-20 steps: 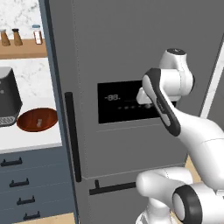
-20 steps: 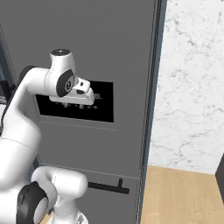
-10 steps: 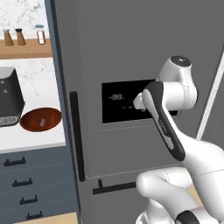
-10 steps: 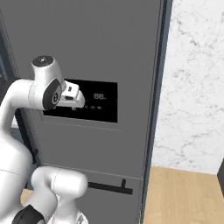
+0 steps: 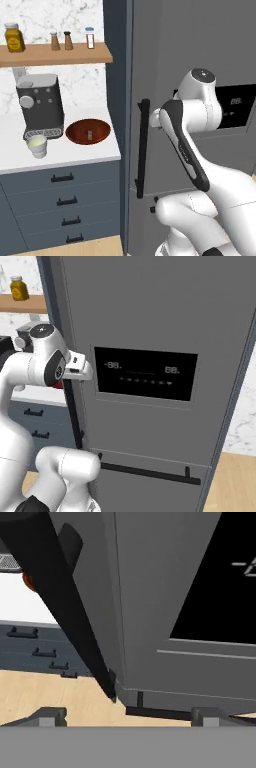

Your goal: Grab a lemon wedge from the fridge and one ice cube from the ice bowl, and put them in the glass of lemonade.

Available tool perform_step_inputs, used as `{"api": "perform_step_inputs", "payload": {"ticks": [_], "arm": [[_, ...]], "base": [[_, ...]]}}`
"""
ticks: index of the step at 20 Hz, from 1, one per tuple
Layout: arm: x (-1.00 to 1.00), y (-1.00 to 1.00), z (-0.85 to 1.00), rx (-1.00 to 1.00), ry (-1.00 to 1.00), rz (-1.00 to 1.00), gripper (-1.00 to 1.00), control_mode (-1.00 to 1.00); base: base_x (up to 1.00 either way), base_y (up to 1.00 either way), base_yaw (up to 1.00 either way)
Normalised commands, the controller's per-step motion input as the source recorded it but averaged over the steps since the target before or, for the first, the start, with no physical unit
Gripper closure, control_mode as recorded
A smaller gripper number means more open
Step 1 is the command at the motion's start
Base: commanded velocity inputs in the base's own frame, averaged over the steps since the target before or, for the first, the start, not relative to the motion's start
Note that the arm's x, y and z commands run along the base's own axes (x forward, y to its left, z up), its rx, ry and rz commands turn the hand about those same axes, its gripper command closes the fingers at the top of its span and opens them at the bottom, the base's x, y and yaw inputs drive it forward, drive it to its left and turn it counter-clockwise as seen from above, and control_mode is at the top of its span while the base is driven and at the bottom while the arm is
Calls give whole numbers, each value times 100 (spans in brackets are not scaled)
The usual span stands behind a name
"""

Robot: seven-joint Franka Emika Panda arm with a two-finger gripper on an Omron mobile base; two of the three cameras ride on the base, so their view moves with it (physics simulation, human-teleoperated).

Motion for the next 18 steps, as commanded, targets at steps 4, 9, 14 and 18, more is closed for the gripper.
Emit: {"api": "perform_step_inputs", "payload": {"ticks": [4,9,14,18], "arm": [[0,0,0,0,0,0,-100,100],[0,0,0,0,0,0,-100,100],[-5,7,0,0,0,0,-100,-100],[-41,26,4,0,-10,0,-100,-100]], "base": [[-72,7,0],[-80,3,0],[-34,19,0],[0,0,0]]}}
